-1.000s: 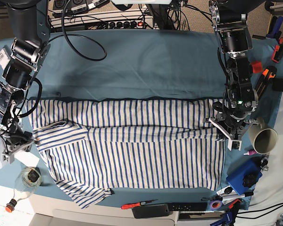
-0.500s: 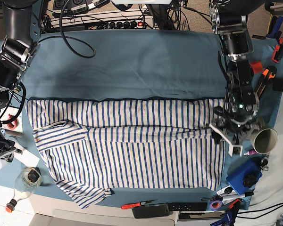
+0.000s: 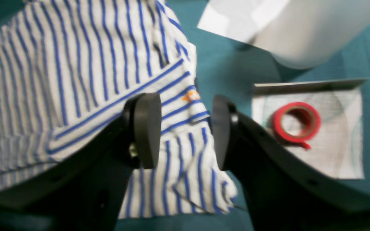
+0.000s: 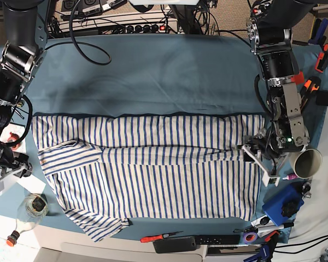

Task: Fold the T-shirt properly
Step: 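Grasp the folded edge again with both grippers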

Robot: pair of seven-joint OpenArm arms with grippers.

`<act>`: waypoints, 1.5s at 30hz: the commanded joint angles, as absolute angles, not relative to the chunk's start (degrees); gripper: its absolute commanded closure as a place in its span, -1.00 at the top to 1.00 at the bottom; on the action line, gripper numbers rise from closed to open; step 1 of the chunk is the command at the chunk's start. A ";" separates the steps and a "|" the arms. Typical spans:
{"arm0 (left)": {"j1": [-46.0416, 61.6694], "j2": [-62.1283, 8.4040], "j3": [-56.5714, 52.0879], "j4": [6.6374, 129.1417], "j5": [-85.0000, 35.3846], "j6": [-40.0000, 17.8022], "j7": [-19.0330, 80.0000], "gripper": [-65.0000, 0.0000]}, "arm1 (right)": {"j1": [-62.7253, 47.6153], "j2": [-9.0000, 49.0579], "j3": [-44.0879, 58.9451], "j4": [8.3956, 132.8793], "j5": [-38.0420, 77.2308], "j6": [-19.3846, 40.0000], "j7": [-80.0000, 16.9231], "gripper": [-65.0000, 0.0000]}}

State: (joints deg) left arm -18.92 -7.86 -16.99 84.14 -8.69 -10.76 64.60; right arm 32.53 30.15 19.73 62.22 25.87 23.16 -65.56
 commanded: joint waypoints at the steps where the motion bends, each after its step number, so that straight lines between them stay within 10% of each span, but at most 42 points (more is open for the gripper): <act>1: -20.62 -8.58 -17.08 85.14 -7.01 -10.17 64.34 0.22 | 34.28 31.42 19.88 63.33 25.30 23.09 -64.29 -0.19; 24: -13.96 -9.69 -17.17 81.87 -14.35 -10.55 61.54 0.20 | 32.05 32.08 26.57 63.31 20.67 21.39 -65.21 -0.19; 31: -13.98 -9.69 -17.17 81.87 -16.75 -10.57 61.95 -0.44 | 30.94 32.10 32.10 63.26 18.83 21.41 -65.56 -0.19; 45: -13.98 -9.69 -17.17 81.87 -16.75 -10.57 61.98 -0.47 | 19.97 30.30 30.57 62.78 28.84 25.26 -61.19 -0.19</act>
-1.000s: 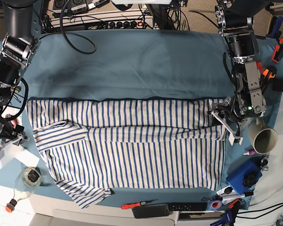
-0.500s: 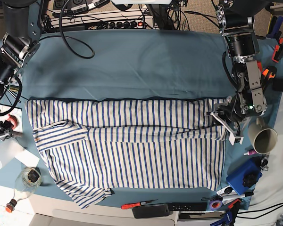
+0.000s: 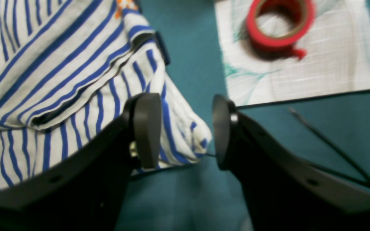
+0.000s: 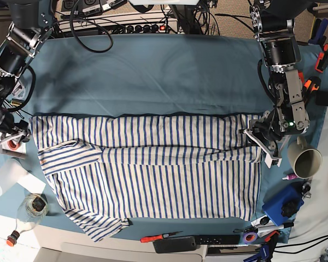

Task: Fold the T-shirt properly
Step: 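Grasp the folded edge again with both grippers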

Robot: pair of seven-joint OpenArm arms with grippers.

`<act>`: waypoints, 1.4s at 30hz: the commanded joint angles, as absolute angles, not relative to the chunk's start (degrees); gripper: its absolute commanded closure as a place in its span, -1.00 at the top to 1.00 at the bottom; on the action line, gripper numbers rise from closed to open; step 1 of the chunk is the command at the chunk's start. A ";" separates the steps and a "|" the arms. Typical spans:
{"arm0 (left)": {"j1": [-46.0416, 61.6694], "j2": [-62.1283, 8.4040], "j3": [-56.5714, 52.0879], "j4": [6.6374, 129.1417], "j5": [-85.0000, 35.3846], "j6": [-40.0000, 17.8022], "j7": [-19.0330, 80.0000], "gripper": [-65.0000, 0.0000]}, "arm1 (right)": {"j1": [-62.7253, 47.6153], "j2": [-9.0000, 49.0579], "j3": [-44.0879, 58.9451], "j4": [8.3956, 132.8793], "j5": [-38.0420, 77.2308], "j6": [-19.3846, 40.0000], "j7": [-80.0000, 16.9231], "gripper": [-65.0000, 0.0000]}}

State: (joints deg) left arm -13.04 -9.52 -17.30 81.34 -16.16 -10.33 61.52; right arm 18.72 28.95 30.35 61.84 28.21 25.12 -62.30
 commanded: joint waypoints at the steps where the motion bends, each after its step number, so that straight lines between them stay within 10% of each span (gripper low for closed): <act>1: -14.00 -9.69 -17.17 81.87 -16.75 -10.57 61.95 -0.47 | 19.81 29.80 30.57 62.63 27.99 25.23 -61.06 -0.19; 42: -13.98 -9.69 -17.17 81.89 -16.58 -13.58 62.57 -0.47 | 20.32 24.73 30.44 52.88 22.65 28.08 -56.34 -0.19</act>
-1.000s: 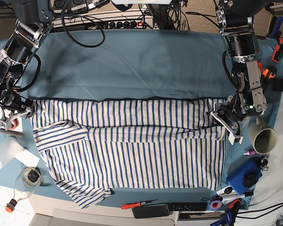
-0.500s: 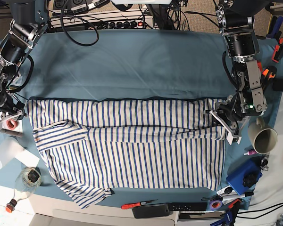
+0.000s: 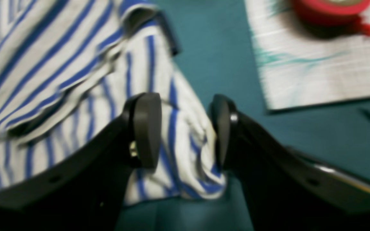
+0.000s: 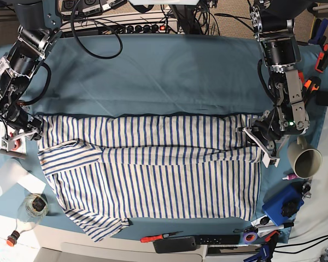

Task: Fold the T-shirt properly
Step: 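Grasp the folded edge again with both grippers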

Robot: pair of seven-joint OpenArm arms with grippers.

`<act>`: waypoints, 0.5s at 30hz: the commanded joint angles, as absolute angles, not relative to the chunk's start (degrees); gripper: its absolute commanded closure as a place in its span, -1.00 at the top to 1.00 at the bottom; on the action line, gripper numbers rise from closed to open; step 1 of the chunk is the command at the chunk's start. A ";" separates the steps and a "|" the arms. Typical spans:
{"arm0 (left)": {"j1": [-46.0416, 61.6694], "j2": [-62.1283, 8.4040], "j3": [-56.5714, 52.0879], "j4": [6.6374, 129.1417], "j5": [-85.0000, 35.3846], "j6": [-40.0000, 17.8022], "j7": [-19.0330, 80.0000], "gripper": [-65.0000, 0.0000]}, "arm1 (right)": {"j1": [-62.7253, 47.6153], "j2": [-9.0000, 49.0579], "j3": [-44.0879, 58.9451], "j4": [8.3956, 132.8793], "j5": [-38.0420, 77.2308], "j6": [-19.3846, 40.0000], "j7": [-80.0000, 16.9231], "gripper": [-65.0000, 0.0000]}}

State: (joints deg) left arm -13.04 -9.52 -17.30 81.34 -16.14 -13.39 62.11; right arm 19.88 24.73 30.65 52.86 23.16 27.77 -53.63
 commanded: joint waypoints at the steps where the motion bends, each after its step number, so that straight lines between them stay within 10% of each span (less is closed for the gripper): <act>1: -14.00 -9.69 -17.17 81.89 -16.58 -13.58 62.57 -0.47 | 20.34 24.60 30.44 52.88 23.75 28.53 -57.21 -0.20; 11: -13.98 -9.69 -17.17 81.87 -16.56 -13.58 62.59 -0.48 | 20.34 24.45 30.44 52.88 25.54 28.40 -57.43 -1.00; 15: -13.98 -9.69 -17.17 81.89 -16.67 -13.58 63.44 -1.00 | 20.34 24.67 30.44 52.93 23.90 27.35 -57.23 -1.00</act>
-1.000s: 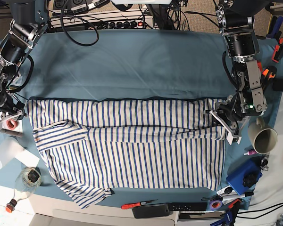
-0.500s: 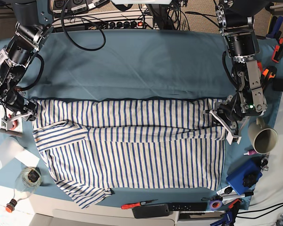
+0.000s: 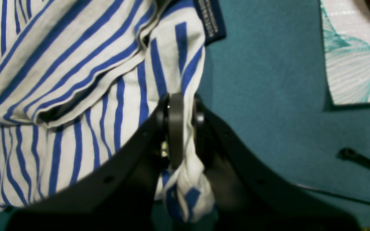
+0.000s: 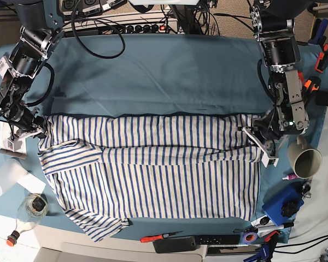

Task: Fold the T-shirt properly
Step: 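Grasp the folded edge again with both grippers, then drag the folded shirt back toward the robot with both grippers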

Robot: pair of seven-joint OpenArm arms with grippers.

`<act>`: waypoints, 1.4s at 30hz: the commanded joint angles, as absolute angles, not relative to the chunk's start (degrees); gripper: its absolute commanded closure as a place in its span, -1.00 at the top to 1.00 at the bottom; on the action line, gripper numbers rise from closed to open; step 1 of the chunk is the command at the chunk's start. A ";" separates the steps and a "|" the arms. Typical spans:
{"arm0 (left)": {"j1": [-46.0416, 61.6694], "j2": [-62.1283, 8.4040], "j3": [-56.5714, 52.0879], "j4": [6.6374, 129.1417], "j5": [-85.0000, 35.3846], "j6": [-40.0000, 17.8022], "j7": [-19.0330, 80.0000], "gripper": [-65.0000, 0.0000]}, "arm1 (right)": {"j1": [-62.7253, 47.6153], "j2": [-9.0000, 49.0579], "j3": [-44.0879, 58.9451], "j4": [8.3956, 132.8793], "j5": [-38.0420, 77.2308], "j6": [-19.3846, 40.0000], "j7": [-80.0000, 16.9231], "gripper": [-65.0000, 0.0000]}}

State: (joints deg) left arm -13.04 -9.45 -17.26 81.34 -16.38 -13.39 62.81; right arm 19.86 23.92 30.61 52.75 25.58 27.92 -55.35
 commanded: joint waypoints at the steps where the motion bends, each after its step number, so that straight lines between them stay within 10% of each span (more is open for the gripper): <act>1: -13.98 -9.69 -17.17 81.89 -16.73 -13.58 63.99 -1.00 | 20.34 24.86 30.44 52.95 23.94 27.31 -57.23 -1.00; 42: -1.45 -12.56 -18.09 100.31 -16.27 -13.39 69.49 -1.00 | 6.63 26.33 35.55 82.91 34.70 23.62 -71.33 -1.00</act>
